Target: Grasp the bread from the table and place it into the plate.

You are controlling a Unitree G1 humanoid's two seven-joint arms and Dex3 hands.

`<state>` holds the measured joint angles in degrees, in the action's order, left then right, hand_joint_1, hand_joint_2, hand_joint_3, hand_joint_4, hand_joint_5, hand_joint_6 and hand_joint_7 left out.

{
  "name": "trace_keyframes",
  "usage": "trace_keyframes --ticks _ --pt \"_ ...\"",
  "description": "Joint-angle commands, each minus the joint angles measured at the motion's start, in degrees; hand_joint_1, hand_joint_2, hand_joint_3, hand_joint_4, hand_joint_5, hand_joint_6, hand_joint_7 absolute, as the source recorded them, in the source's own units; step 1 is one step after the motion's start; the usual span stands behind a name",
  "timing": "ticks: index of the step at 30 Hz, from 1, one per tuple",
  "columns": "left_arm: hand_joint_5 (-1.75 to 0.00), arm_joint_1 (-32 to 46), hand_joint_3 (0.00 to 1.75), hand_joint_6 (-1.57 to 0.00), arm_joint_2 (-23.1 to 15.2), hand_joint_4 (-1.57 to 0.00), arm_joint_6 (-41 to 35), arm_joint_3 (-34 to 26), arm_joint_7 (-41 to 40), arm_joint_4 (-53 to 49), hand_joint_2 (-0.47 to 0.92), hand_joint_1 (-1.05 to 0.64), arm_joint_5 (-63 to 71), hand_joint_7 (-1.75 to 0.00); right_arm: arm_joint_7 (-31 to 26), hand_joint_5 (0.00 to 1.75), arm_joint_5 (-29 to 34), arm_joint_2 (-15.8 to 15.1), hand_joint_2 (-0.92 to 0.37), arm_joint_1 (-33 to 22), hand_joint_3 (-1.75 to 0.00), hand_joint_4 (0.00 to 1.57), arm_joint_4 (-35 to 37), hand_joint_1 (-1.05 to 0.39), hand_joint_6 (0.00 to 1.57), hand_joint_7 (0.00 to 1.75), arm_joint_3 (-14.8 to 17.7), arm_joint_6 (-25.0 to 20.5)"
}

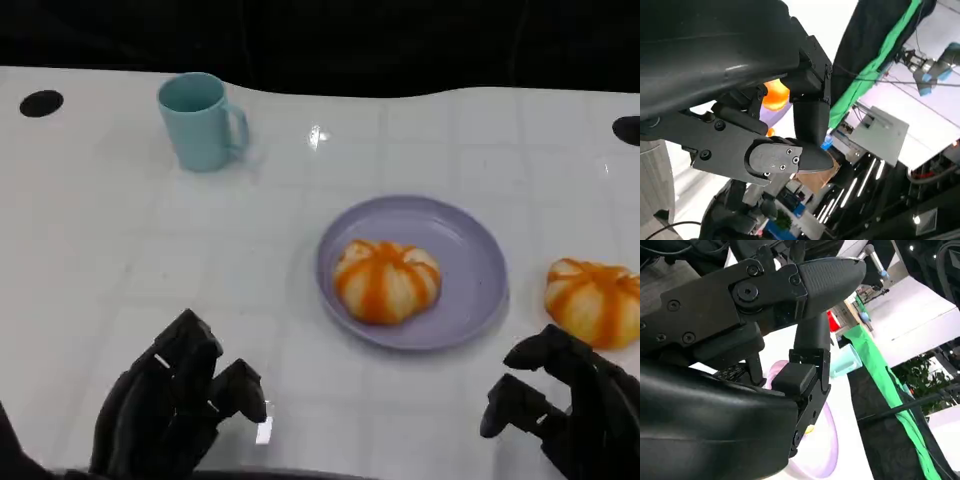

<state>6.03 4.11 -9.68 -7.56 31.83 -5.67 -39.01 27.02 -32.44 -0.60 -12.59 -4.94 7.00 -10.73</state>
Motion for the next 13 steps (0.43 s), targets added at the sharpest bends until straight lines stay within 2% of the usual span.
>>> trace_keyframes --ticks 1,5,13 --pt "-1.75 -0.5 0.29 -0.6 0.3 -0.84 1.0 -0.9 -0.6 -1.0 0.92 -0.57 1.0 -1.75 0.3 1.57 0.1 -1.0 -0.92 0.1 -0.2 0.72 -0.1 -0.52 0.78 1.08 0.7 0.5" --pt "-1.75 -0.4 0.28 -0.59 0.5 -0.83 -0.2 -0.9 -0.7 -0.5 0.92 -0.56 0.9 -1.75 -0.3 1.55 -0.4 -1.5 -0.92 0.3 -0.18 0.73 -0.5 -0.52 0.79 1.07 1.1 -1.1" --pt "-1.75 -0.4 0.27 -0.59 1.1 -0.85 0.3 -0.7 -0.8 -0.4 0.92 -0.57 1.5 -1.75 0.5 1.55 -0.3 -1.4 -0.92 0.5 -0.2 0.72 0.5 -0.51 0.78 1.07 1.3 0.2"
